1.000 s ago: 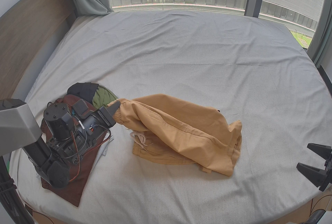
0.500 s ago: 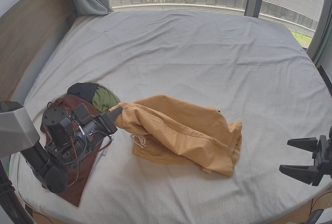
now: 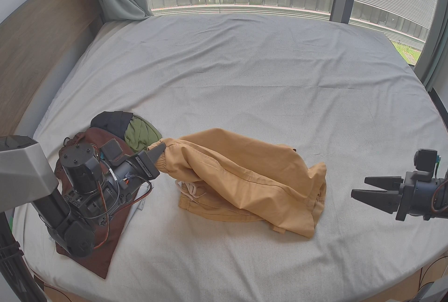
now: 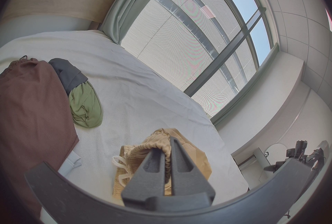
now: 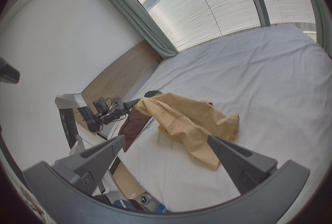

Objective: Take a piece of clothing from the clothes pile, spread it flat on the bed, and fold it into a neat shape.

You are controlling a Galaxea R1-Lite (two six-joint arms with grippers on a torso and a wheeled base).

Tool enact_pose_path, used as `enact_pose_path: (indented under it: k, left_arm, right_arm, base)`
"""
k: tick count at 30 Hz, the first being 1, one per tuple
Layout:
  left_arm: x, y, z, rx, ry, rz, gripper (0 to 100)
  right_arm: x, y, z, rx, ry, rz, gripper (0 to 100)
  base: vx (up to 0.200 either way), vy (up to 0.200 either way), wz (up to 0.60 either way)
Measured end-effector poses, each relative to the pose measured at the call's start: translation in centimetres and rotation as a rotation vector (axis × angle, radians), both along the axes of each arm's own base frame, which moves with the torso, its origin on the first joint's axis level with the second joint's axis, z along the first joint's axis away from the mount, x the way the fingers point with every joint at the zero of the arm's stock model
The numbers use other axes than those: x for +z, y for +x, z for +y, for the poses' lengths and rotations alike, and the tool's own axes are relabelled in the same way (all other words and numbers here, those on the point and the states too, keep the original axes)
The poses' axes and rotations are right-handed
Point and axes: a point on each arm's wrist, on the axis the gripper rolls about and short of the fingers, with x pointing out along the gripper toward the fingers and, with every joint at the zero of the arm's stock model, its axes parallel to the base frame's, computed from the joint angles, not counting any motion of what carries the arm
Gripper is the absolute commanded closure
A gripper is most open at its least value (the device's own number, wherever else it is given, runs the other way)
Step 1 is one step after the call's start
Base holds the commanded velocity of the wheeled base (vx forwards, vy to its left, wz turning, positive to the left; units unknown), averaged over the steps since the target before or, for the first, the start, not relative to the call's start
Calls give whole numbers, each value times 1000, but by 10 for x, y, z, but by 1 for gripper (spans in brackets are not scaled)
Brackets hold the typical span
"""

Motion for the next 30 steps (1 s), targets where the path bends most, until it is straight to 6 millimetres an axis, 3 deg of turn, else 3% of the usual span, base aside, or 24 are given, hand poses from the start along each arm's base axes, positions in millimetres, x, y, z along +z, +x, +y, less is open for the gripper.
enact_pose_path:
  k: [10, 30]
  left_arm:
    - [-4, 11, 7, 33, 3, -4, 100]
    - [-15, 15, 12, 58, 20, 29, 100]
  right_arm:
    - [-31, 24, 6, 2, -20, 164, 0]
    - [-92, 71, 12, -19, -12, 186, 0]
  base:
    - [0, 0, 0]
    - [0, 0, 0]
